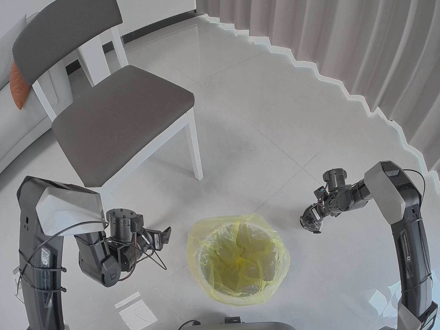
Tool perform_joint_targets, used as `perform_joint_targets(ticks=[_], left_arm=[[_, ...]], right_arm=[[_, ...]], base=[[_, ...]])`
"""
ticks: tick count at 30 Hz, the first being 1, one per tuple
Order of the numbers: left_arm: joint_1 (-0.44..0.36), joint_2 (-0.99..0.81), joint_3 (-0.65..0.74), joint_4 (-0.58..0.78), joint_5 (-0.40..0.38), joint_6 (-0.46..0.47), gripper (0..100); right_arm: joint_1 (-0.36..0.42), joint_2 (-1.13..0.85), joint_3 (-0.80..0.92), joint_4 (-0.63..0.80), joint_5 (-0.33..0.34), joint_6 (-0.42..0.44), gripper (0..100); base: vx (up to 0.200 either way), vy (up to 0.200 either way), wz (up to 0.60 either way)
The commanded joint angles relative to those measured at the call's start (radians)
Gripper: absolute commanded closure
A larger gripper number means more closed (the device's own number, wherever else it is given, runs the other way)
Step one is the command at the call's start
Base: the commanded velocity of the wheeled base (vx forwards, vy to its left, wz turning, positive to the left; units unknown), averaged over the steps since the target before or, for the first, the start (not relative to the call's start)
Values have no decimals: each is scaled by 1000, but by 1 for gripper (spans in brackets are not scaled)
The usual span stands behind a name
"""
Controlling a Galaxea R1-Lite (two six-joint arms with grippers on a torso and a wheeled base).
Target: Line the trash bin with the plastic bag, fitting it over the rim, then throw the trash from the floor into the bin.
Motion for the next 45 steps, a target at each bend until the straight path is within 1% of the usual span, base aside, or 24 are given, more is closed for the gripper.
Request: perform_joint_targets(ticks=[1,6,9,12,14,17,21,22,23,25,30,32,33,35,39,40,43,45], left_arm=[[-3,-7,9,0,-1,0,0],[2,-22,4,-1,-1,0,0],[2,-43,4,0,-1,7,0],[-5,-63,17,-1,-1,6,0],[-17,-82,37,-15,-6,1,0],[-37,-102,73,-100,-9,0,0],[-52,-112,121,-159,-7,7,0],[-52,-112,123,-161,-7,7,0],[-54,-122,144,-170,-6,6,0],[-54,-123,164,-188,-3,4,0],[-55,-119,215,-253,-3,4,0],[-55,-120,219,-253,-3,1,0],[-55,-120,219,-253,-3,1,0],[-55,-125,222,-253,-1,0,0],[-55,-132,222,-253,-1,0,0],[-55,-139,222,-253,-1,0,0],[-61,-152,227,-253,-1,3,0],[-63,-157,222,-253,-1,3,0]], right_arm=[[-2,-96,77,-12,12,0,100],[11,-310,260,-73,78,1,100],[32,-453,404,-162,112,3,100],[66,-568,536,-253,131,3,100],[110,-652,626,-317,134,4,100],[184,-774,734,-378,134,8,100],[316,-907,829,-397,132,37,100],[321,-912,832,-397,132,38,100],[397,-972,884,-398,129,57,100],[471,-1011,931,-398,124,66,100],[603,-1050,1025,-400,120,73,100],[630,-1048,1051,-400,120,73,100],[630,-1048,1051,-400,120,73,100],[664,-1039,1085,-411,120,73,100],[672,-1022,1097,-418,121,75,100],[667,-953,1097,-435,129,75,100],[664,-876,1091,-483,135,80,100],[664,-814,1077,-518,144,106,100]], base=[[0,0,0],[0,0,0],[0,0,0],[0,0,0],[0,0,0],[0,0,0],[0,0,0],[0,0,0],[0,0,0],[0,0,0],[0,0,0],[0,0,0],[0,0,0],[0,0,0],[0,0,0],[0,0,0],[0,0,0],[0,0,0]])
